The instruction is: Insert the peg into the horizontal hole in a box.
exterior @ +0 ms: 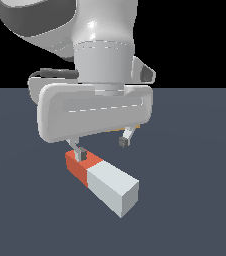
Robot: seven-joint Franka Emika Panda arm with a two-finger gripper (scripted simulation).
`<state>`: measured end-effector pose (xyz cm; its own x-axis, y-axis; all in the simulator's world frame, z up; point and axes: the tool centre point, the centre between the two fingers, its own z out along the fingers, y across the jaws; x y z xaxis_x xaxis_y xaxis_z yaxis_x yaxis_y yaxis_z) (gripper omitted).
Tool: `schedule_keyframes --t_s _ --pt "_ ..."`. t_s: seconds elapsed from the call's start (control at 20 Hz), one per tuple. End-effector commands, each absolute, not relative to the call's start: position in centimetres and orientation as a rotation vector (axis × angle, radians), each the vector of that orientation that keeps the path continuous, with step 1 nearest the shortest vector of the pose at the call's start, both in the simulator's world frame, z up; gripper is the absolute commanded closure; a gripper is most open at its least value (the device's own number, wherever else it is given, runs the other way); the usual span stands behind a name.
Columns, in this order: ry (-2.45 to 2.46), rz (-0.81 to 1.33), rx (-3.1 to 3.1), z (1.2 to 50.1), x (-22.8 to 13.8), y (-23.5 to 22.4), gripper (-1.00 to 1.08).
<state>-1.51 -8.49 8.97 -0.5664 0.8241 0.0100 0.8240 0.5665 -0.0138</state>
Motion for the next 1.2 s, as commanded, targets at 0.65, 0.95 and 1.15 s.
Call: schedule_keyframes --t_s 0.65,0.95,1.15 --pt "-2.909 0.000 -1.188 7.2 0.0 -10.9 -0.92" --pt "-2.908 0.000 -1.190 7.2 0.0 -10.9 -0.92" --pt "-2.907 0.000 -1.191 7.2 0.0 -10.9 -0.92"
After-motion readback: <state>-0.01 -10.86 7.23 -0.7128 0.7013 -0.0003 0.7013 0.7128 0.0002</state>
